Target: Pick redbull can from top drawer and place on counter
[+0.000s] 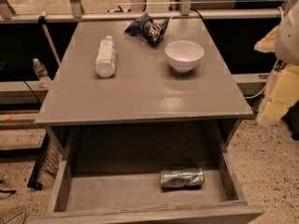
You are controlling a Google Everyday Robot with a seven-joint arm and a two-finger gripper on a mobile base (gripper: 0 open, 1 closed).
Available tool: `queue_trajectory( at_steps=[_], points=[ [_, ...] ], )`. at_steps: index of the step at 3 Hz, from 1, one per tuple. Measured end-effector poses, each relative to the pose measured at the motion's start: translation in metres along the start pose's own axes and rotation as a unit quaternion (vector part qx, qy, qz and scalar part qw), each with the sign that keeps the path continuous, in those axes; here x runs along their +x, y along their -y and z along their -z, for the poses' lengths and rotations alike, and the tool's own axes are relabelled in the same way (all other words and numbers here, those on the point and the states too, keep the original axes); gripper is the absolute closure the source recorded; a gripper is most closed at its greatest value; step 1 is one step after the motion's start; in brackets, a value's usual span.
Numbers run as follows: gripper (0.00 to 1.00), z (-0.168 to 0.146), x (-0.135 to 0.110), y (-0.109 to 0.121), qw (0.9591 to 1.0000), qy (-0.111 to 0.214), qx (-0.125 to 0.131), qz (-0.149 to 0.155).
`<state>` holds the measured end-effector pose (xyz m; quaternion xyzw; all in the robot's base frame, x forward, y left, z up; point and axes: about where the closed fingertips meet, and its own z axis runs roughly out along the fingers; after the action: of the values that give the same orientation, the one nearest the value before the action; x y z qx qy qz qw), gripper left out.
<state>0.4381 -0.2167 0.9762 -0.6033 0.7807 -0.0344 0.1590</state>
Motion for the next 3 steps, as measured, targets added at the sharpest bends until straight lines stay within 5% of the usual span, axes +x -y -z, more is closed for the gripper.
queue_trajectory(
  at_steps=[2, 3],
  points=[
    [0.00, -0.011, -0.001, -0.008, 1.0000, 0.002, 0.003, 0.000],
    [0.00, -0.038, -0.004, -0.029, 1.0000, 0.008, -0.001, -0.002]
  ],
)
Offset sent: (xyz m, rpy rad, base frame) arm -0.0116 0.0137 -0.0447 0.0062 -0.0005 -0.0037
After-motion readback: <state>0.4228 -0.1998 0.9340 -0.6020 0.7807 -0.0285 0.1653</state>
